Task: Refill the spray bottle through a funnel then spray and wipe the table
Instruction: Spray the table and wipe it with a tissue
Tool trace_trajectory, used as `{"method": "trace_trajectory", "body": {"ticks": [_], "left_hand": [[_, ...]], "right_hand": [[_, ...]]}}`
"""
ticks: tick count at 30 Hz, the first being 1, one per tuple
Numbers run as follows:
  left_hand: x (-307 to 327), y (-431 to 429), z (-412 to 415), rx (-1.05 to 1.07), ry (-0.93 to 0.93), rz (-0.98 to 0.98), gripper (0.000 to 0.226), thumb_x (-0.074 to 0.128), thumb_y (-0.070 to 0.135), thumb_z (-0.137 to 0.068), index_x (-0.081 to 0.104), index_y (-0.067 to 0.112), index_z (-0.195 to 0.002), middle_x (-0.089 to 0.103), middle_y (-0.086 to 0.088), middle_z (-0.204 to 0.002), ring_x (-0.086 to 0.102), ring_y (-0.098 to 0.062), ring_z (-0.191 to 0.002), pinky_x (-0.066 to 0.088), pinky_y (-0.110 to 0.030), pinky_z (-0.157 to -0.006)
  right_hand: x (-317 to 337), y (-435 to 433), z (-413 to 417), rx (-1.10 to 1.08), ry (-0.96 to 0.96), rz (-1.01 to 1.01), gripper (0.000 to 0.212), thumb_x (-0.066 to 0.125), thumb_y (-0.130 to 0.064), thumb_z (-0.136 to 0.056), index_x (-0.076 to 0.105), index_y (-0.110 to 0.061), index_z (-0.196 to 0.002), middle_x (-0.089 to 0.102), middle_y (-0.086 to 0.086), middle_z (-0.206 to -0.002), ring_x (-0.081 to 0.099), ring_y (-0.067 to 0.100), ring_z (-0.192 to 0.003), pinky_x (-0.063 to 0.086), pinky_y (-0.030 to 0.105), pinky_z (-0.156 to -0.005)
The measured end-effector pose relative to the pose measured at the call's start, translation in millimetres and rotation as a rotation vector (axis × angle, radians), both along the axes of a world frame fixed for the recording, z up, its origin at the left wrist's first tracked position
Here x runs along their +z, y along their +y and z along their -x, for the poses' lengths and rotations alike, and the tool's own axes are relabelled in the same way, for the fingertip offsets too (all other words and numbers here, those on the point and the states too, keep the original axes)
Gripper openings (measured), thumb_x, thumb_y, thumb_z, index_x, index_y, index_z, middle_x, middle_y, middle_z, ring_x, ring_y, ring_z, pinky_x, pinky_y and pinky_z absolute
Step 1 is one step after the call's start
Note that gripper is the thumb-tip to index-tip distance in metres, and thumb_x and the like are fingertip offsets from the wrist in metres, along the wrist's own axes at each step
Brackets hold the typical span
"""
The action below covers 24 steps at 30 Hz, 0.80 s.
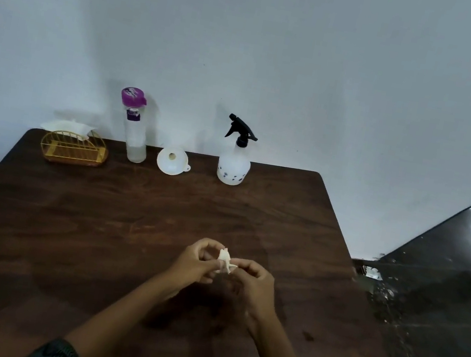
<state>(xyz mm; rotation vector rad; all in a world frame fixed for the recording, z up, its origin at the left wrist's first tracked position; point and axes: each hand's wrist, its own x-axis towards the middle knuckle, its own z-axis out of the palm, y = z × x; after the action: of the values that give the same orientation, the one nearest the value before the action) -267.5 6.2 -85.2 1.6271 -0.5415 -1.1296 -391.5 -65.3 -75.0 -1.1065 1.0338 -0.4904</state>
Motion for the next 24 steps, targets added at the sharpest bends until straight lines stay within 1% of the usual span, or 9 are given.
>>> {"method": "trace_trajectory", "body": {"ticks": [2, 4, 7, 10, 14, 16, 19, 21, 24], "left_hand": [[-1, -20, 12, -0.018, 0.040, -0.011, 0.017, 0.064, 0.010, -0.087, 0.061, 0.024, -0.096, 0.061, 0.001, -0.080, 0.062, -0.007, -0.071, 0.055, -0.022, -0.062], [-2, -37, 24, 0.026, 0.065, -0.018, 0.010, 0.064, 0.011, -0.087, 0.059, 0.019, -0.091, 0.063, -0.001, -0.081, 0.062, -0.008, -0.069, 0.055, -0.023, -0.062], [-3, -58, 42, 0.129, 0.037, -0.006, 0.011, 0.065, 0.016, -0.087, 0.055, 0.014, -0.087, 0.063, 0.001, -0.073, 0.058, -0.004, -0.057, 0.051, -0.021, -0.059], [0, -77, 60, 0.210, 0.040, 0.029, 0.015, 0.066, 0.018, -0.087, 0.052, 0.013, -0.081, 0.062, 0.002, -0.067, 0.055, -0.004, -0.053, 0.049, -0.021, -0.056], [2, -100, 80, 0.269, 0.033, 0.020, 0.013, 0.062, 0.023, -0.089, 0.057, 0.013, -0.082, 0.066, 0.000, -0.073, 0.061, -0.008, -0.065, 0.052, -0.025, -0.065], [1, -110, 89, 0.269, 0.048, -0.015, 0.011, 0.057, 0.022, -0.092, 0.062, 0.014, -0.085, 0.069, 0.001, -0.080, 0.065, -0.009, -0.071, 0.053, -0.024, -0.067], [-1, -132, 109, 0.245, 0.113, -0.062, 0.012, 0.053, 0.016, -0.095, 0.065, 0.017, -0.090, 0.071, -0.003, -0.090, 0.069, -0.011, -0.078, 0.052, -0.022, -0.067], [-4, -151, 127, 0.168, 0.165, -0.065, 0.014, 0.051, 0.015, -0.096, 0.064, 0.019, -0.096, 0.072, -0.004, -0.096, 0.071, -0.013, -0.083, 0.053, -0.022, -0.069], [-7, -185, 156, 0.000, 0.089, -0.084, 0.018, 0.049, 0.014, -0.096, 0.058, 0.024, -0.109, 0.071, 0.002, -0.100, 0.069, -0.008, -0.081, 0.053, -0.019, -0.071]], "right_hand": [[1, -22, 11, 0.054, 0.018, 0.050, 0.014, 0.063, 0.005, -0.077, 0.073, -0.004, -0.080, 0.071, 0.022, -0.086, 0.064, 0.029, -0.076, 0.052, 0.039, -0.070], [0, -44, 21, 0.102, -0.017, -0.025, 0.022, 0.054, 0.011, -0.079, 0.072, 0.000, -0.087, 0.072, 0.019, -0.087, 0.067, 0.027, -0.078, 0.054, 0.033, -0.068], [-7, -75, 35, 0.214, -0.126, -0.131, 0.034, 0.046, 0.016, -0.079, 0.069, 0.000, -0.099, 0.071, 0.019, -0.098, 0.067, 0.028, -0.088, 0.054, 0.033, -0.073], [-9, -98, 42, 0.248, -0.188, -0.139, 0.026, 0.061, 0.007, -0.080, 0.065, -0.001, -0.105, 0.071, 0.018, -0.100, 0.067, 0.030, -0.091, 0.053, 0.043, -0.082], [-16, -120, 51, 0.253, -0.147, -0.078, 0.012, 0.066, -0.002, -0.081, 0.069, -0.002, -0.092, 0.070, 0.023, -0.095, 0.067, 0.035, -0.087, 0.055, 0.045, -0.079], [-17, -131, 59, 0.252, -0.110, -0.026, 0.011, 0.064, -0.002, -0.082, 0.070, -0.003, -0.092, 0.070, 0.023, -0.094, 0.067, 0.036, -0.087, 0.054, 0.049, -0.081], [-14, -153, 82, 0.276, -0.038, 0.178, 0.013, 0.069, -0.002, -0.078, 0.071, -0.008, -0.089, 0.073, 0.010, -0.086, 0.070, 0.020, -0.080, 0.058, 0.031, -0.070], [-17, -173, 104, 0.239, 0.058, 0.360, 0.015, 0.070, -0.001, -0.077, 0.071, -0.014, -0.084, 0.072, 0.000, -0.082, 0.068, 0.012, -0.077, 0.053, 0.019, -0.067], [-31, -215, 144, 0.071, 0.247, 0.564, 0.020, 0.067, 0.002, -0.076, 0.071, -0.017, -0.081, 0.070, -0.003, -0.082, 0.066, 0.012, -0.081, 0.049, 0.020, -0.076]]}}
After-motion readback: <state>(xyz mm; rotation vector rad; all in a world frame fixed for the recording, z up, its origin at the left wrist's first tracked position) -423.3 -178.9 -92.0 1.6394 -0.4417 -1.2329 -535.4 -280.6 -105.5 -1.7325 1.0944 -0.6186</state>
